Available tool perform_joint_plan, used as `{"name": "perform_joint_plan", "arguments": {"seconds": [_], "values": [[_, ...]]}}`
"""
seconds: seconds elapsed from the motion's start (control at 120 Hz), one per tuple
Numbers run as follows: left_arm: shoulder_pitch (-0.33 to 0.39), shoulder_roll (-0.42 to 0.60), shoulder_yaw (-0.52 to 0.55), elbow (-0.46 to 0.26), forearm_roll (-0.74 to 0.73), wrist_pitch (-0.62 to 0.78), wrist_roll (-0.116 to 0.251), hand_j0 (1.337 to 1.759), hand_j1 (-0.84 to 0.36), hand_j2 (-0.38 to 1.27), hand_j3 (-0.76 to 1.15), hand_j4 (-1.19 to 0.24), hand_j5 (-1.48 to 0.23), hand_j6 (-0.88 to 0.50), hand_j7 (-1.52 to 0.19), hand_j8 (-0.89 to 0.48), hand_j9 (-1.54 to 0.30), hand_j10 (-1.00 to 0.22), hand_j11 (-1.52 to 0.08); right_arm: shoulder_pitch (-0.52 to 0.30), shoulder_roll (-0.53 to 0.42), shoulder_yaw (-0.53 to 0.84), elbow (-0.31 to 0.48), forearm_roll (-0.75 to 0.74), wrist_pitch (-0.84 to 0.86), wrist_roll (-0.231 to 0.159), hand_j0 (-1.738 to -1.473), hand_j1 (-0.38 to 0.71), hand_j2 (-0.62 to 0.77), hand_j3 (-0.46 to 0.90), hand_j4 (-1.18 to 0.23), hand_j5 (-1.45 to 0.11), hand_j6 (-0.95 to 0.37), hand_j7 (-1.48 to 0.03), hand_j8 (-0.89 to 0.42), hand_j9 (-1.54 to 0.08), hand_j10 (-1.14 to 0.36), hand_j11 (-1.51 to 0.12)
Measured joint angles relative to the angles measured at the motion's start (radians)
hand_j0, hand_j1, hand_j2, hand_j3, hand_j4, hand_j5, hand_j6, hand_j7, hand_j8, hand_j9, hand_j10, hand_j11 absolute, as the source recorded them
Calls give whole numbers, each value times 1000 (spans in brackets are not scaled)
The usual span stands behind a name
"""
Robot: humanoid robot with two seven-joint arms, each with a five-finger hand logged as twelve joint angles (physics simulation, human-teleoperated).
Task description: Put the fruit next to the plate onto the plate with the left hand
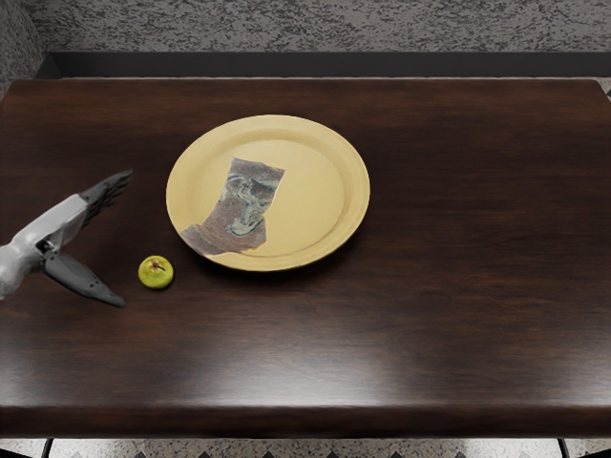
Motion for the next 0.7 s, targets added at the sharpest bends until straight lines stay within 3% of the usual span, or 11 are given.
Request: {"name": "perform_joint_plan", "arguments": {"seconds": [0.208,0.508,0.7], "values": [[85,-46,2,-4,20,50,-42,1658,337,8,0,-15,-16,-17,-15,-16,-15,-15,-15,5,0,0,0,0,0,0,-1658,-310,-7,0,-33,-43,-33,-43,-33,-43,-33,-43],[86,-132,23,26,24,210,-47,1658,290,15,0,-54,-67,-55,-67,-55,-67,-54,-67,43,0,-6,0,-2,0,0,-1658,-310,-7,0,-33,-43,-33,-43,-33,-43,-33,-43],[136,-137,51,38,24,304,-47,1658,232,25,0,-102,-130,-103,-130,-103,-130,-102,-130,63,0,-7,1,-4,0,0,-1658,-310,-7,0,-33,-43,-33,-43,-33,-43,-33,-43]]}}
